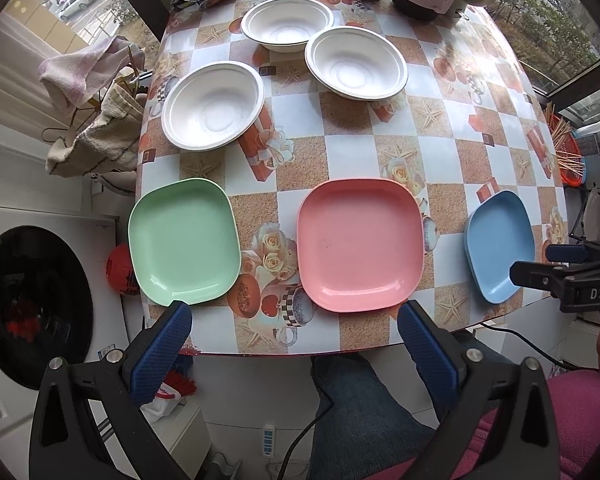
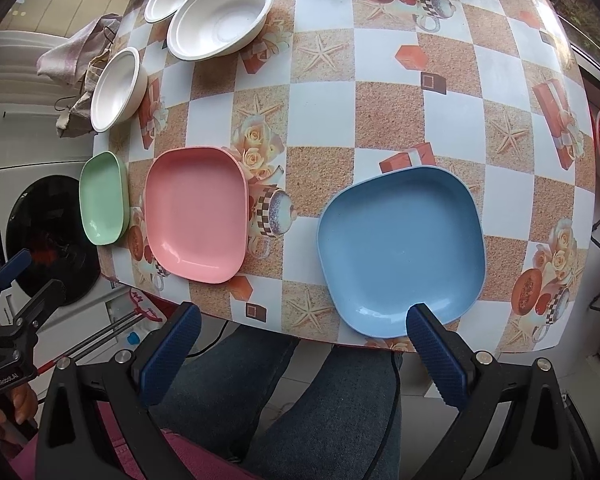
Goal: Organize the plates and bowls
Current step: 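Move both grippers toward the pink square plate, then position both open grippers side by side at the pink plate's rim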
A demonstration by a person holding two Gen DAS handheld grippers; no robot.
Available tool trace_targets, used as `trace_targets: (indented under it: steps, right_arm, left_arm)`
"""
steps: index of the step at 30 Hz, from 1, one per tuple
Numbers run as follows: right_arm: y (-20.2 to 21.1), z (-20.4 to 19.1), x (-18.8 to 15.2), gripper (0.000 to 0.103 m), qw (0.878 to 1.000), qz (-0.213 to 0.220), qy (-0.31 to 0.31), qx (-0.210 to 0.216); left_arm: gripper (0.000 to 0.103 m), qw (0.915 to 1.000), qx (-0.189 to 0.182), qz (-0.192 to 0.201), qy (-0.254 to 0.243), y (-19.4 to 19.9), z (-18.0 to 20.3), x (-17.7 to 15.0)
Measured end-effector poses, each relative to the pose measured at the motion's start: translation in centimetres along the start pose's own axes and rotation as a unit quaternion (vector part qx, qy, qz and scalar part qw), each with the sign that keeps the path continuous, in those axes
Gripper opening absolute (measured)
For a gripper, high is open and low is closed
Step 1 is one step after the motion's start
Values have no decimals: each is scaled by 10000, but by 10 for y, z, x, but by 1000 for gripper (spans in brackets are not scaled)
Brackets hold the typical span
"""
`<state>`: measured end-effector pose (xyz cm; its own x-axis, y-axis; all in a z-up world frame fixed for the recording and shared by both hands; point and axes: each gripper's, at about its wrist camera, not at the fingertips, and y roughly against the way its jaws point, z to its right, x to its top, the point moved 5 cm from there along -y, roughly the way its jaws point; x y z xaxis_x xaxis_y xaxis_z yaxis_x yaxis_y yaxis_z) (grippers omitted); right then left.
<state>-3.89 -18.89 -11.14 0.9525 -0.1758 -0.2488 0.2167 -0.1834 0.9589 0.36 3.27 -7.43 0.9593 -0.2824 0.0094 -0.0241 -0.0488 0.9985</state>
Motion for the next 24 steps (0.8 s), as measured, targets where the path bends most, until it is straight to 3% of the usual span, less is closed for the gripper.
trace_targets:
  steps: [7,13,16,19,24]
  right_arm:
    - [-30,-14,-1,103,9993,-185,-60,307]
    - [-78,-33,0,103,9868,-621,-549,1388]
    - [-104,-30,-5,103,9778,-834,-992,1646]
    - [-113,-16,-8,103,9767,-866,-1343,1434]
    - [-99,2,5,103,9935,-184,-1110,166]
  left_arm:
    - [103,9998,87,-148,-90,-30,-1,6]
    - [103,9994,270,-193,-133,-50,-9,9]
    - [103,9992,282,-204,-193,-59,-12,10]
    - [103,9990,301,-194,-253,-67,-11,13]
    - [103,9987,308,-127,-383,-84,-1,23]
